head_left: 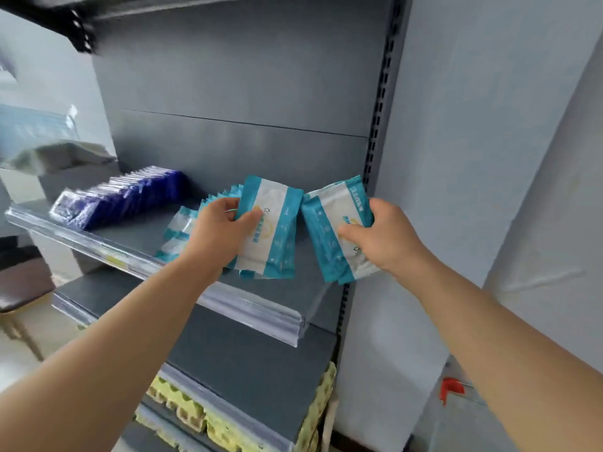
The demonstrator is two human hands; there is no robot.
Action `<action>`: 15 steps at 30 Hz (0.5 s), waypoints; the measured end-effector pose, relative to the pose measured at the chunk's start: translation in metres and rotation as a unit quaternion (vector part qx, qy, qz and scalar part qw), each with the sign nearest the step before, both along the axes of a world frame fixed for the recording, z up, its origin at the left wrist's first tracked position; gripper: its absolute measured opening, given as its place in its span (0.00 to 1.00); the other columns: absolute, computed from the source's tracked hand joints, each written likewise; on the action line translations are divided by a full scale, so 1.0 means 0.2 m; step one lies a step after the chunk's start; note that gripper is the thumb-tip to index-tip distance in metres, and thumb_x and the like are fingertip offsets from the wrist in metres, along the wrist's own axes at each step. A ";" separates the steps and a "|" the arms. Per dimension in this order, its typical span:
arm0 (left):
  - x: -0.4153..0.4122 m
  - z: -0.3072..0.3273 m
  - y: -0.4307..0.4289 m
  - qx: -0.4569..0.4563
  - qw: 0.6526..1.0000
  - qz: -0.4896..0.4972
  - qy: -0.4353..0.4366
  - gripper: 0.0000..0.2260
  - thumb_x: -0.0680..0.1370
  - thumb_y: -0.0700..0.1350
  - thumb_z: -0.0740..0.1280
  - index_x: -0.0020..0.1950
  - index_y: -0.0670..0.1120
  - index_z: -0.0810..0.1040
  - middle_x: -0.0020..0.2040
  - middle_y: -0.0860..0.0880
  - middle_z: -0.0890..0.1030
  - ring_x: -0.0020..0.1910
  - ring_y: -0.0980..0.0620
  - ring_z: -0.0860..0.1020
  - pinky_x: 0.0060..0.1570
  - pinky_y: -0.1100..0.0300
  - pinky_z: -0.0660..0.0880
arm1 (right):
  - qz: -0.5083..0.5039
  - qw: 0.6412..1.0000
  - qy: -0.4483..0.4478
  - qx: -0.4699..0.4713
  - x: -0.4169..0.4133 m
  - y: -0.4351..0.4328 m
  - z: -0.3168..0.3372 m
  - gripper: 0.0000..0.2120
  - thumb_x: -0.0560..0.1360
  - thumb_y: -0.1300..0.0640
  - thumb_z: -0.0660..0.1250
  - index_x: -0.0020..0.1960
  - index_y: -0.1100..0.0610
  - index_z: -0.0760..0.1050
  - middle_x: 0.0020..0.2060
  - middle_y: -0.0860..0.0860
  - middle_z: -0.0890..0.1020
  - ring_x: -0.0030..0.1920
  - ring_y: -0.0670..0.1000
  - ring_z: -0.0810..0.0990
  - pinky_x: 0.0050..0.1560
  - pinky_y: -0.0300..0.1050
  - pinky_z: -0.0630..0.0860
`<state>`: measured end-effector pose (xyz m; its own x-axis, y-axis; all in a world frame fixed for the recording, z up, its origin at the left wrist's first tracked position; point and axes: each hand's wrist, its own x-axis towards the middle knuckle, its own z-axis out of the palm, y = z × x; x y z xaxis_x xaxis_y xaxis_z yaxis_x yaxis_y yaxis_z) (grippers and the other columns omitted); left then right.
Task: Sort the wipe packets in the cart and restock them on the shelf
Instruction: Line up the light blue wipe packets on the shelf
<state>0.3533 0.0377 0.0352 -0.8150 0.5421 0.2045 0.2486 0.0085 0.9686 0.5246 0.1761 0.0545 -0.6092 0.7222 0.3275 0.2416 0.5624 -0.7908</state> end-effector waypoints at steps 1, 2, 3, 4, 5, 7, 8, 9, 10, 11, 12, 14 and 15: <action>-0.10 0.02 -0.05 -0.010 1.000 0.000 0.002 0.07 0.77 0.48 0.68 0.53 0.49 0.76 0.44 0.53 0.83 0.41 0.53 0.83 0.40 0.53 0.81 | -0.001 1.000 -0.003 -0.008 -0.10 -0.04 0.00 0.07 0.70 0.61 0.69 0.47 0.59 0.75 0.40 0.51 0.80 0.38 0.50 0.78 0.38 0.43 0.73; -0.19 0.03 -0.09 -0.020 1.000 -0.001 0.002 0.06 0.77 0.48 0.68 0.53 0.51 0.75 0.43 0.54 0.83 0.40 0.54 0.83 0.39 0.55 0.81 | -0.003 1.000 -0.009 -0.017 -0.20 -0.07 -0.01 0.07 0.70 0.61 0.69 0.48 0.59 0.76 0.41 0.52 0.81 0.39 0.52 0.79 0.39 0.44 0.74; -0.28 0.04 -0.12 -0.028 1.000 -0.006 0.003 0.07 0.77 0.48 0.69 0.53 0.51 0.75 0.43 0.54 0.83 0.40 0.55 0.83 0.38 0.56 0.81 | -0.006 0.999 -0.016 -0.028 -0.29 -0.10 -0.01 0.07 0.70 0.61 0.69 0.48 0.59 0.76 0.42 0.53 0.82 0.41 0.52 0.80 0.39 0.44 0.76; -0.36 0.04 -0.14 -0.038 0.999 -0.013 0.005 0.08 0.76 0.48 0.70 0.54 0.50 0.76 0.44 0.54 0.83 0.40 0.55 0.83 0.38 0.56 0.81 | -0.010 0.999 -0.025 -0.039 -0.36 -0.11 -0.02 0.07 0.70 0.62 0.69 0.48 0.59 0.76 0.43 0.53 0.82 0.41 0.52 0.81 0.38 0.43 0.76; -0.44 0.04 -0.16 -0.052 0.998 -0.020 0.008 0.09 0.76 0.48 0.70 0.55 0.49 0.76 0.44 0.53 0.84 0.40 0.54 0.83 0.38 0.56 0.81 | -0.014 0.998 -0.037 -0.047 -0.43 -0.13 -0.03 0.07 0.70 0.62 0.68 0.48 0.58 0.75 0.42 0.52 0.81 0.40 0.50 0.80 0.35 0.42 0.75; -0.58 0.04 -0.17 -0.081 0.996 -0.036 0.017 0.10 0.76 0.48 0.70 0.56 0.47 0.78 0.45 0.51 0.84 0.40 0.53 0.84 0.39 0.55 0.82 | -0.028 0.996 -0.068 -0.059 -0.55 -0.14 -0.04 0.06 0.71 0.62 0.68 0.47 0.57 0.75 0.41 0.50 0.80 0.36 0.47 0.78 0.31 0.39 0.71; -0.64 0.04 -0.16 -0.093 0.994 -0.045 0.024 0.11 0.76 0.48 0.70 0.56 0.47 0.79 0.45 0.50 0.85 0.40 0.52 0.84 0.39 0.55 0.82 | -0.035 0.994 -0.081 -0.067 -0.60 -0.14 -0.04 0.06 0.71 0.62 0.68 0.47 0.57 0.75 0.41 0.50 0.80 0.36 0.48 0.78 0.30 0.39 0.70; -0.69 0.03 -0.15 -0.104 0.993 -0.052 0.035 0.11 0.76 0.48 0.70 0.56 0.47 0.80 0.45 0.50 0.85 0.40 0.52 0.84 0.40 0.55 0.81 | -0.040 0.992 -0.092 -0.074 -0.65 -0.13 -0.06 0.06 0.71 0.62 0.68 0.47 0.58 0.75 0.41 0.51 0.80 0.37 0.49 0.79 0.31 0.40 0.71; -0.75 0.03 -0.13 -0.115 0.991 -0.057 0.048 0.10 0.76 0.48 0.70 0.56 0.47 0.80 0.45 0.50 0.85 0.40 0.52 0.84 0.40 0.55 0.81 | -0.044 0.991 -0.102 -0.080 -0.69 -0.12 -0.07 0.05 0.71 0.61 0.68 0.46 0.58 0.75 0.42 0.52 0.81 0.38 0.50 0.80 0.32 0.40 0.73; -0.79 0.02 -0.11 -0.127 0.988 -0.060 0.060 0.10 0.76 0.48 0.70 0.56 0.47 0.80 0.45 0.50 0.84 0.40 0.52 0.83 0.40 0.56 0.81 | -0.049 0.989 -0.114 -0.084 -0.73 -0.11 -0.08 0.05 0.71 0.61 0.68 0.46 0.58 0.75 0.42 0.53 0.81 0.39 0.51 0.81 0.34 0.42 0.75; -0.84 0.01 -0.09 -0.139 0.986 -0.065 0.069 0.09 0.76 0.48 0.69 0.55 0.48 0.80 0.45 0.49 0.84 0.40 0.53 0.83 0.40 0.57 0.81 | -0.057 0.986 -0.126 -0.088 -0.77 -0.10 -0.09 0.04 0.71 0.61 0.68 0.45 0.58 0.75 0.42 0.54 0.82 0.40 0.53 0.82 0.36 0.43 0.76; -0.92 -0.01 -0.05 -0.163 0.979 -0.074 0.095 0.07 0.77 0.49 0.68 0.51 0.48 0.80 0.44 0.49 0.84 0.41 0.51 0.83 0.41 0.55 0.81 | -0.069 0.982 -0.153 -0.091 -0.82 -0.06 -0.12 0.05 0.70 0.60 0.68 0.45 0.58 0.74 0.42 0.55 0.82 0.41 0.55 0.82 0.38 0.45 0.77; -0.95 -0.03 -0.02 -0.177 0.974 -0.077 0.120 0.07 0.77 0.49 0.68 0.51 0.47 0.80 0.45 0.48 0.84 0.41 0.50 0.83 0.43 0.53 0.81 | -0.073 0.979 -0.165 -0.091 -0.84 -0.04 -0.13 0.05 0.70 0.60 0.68 0.45 0.58 0.74 0.42 0.55 0.82 0.41 0.55 0.82 0.38 0.45 0.77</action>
<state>0.1635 0.0335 0.0288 -0.6698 0.7256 0.1576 0.4929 0.2757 0.8253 0.3569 0.1676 0.0288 -0.5458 0.8378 -0.0120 0.5680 0.3595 -0.7404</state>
